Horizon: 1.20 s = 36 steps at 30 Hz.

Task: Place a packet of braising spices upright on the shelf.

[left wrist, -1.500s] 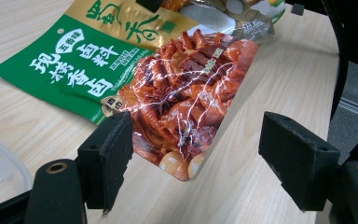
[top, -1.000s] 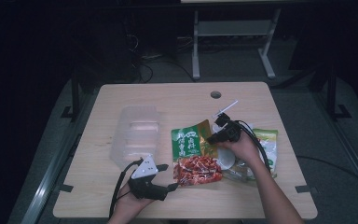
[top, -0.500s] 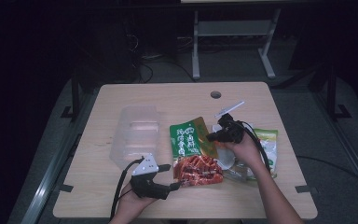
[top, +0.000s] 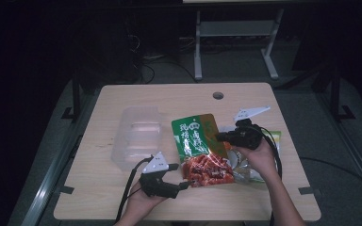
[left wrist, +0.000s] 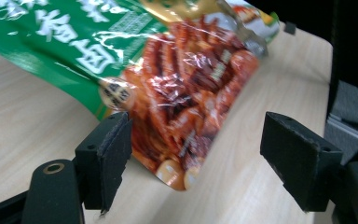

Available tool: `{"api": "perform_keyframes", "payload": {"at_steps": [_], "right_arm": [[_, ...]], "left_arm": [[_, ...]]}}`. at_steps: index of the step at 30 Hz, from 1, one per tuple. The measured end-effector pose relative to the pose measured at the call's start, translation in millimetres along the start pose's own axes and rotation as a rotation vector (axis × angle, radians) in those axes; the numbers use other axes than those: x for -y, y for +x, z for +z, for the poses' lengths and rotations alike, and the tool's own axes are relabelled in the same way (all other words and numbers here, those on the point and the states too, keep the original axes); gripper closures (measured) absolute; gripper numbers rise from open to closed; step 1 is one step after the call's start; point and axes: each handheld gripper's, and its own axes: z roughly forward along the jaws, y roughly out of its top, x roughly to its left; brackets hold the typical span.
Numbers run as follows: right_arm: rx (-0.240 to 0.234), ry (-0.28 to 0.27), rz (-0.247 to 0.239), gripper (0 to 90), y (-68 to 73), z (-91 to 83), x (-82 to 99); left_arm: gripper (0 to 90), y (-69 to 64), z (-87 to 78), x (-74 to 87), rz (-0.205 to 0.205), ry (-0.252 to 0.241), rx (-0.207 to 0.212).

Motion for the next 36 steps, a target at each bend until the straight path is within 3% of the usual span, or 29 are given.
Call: {"api": "perform_keyframes", "payload": {"at_steps": [1, 2, 4, 8, 11, 14, 15, 17, 19, 21, 23, 27, 33, 36], "right_arm": [[-0.002, -0.016, -0.009, 90.0, 2.0, -3.0, 1.0], [-0.003, -0.027, -0.01, 90.0, 4.2, -5.5, 2.3], [0.002, -0.033, -0.025, 90.0, 7.3, -8.5, 4.6], [0.006, -0.04, -0.037, 90.0, 11.1, -14.8, 9.9], [0.003, -0.055, -0.059, 90.0, 12.8, -18.2, 12.1], [-0.001, -0.067, -0.074, 90.0, 15.6, -20.6, 11.6], [-0.005, -0.081, -0.088, 90.0, 18.9, -23.5, 11.2], [-0.018, -0.089, -0.095, 90.0, 21.1, -26.3, 10.6], [-0.025, -0.095, -0.099, 90.0, 22.8, -28.5, 10.2], [-0.03, -0.103, -0.099, 90.0, 23.8, -29.9, 10.6], [-0.033, -0.107, -0.105, 90.0, 24.5, -30.1, 11.2], [-0.031, -0.107, -0.102, 90.0, 23.2, -30.2, 12.6], [-0.015, -0.099, -0.1, 90.0, 19.5, -31.2, 14.8], [-0.019, -0.102, -0.084, 89.8, 13.2, -31.9, 19.1]], "left_arm": [[24.5, 4.1, 2.6, -3.1, -0.028, -0.007, -0.01], [24.3, 4.1, 2.6, -3.1, -0.028, -0.007, -0.01], [23.1, 10.4, 8.7, -6.6, -0.061, -0.006, -0.057], [21.0, 16.9, 15.3, -9.4, -0.086, -0.005, -0.075], [23.8, 24.4, 27.5, -13.7, -0.12, 0.014, -0.043], [24.4, 27.3, 32.8, -15.4, -0.142, 0.023, -0.043], [26.2, 33.5, 37.4, -17.1, -0.183, 0.016, 0.0], [26.5, 40.1, 41.2, -18.5, -0.208, 0.006, 0.036], [34.6, 44.2, 43.2, -20.1, -0.223, -0.022, 0.058], [45.4, 47.6, 43.6, -21.8, -0.23, -0.038, 0.081], [55.6, 48.1, 42.4, -23.6, -0.221, -0.066, 0.069], [74.0, 49.6, 39.1, -25.0, -0.219, -0.076, 0.083], [82.0, 47.1, 37.9, -29.2, -0.214, -0.071, 0.065], [84.5, 44.5, 36.1, -32.5, -0.185, -0.072, 0.039]]}}
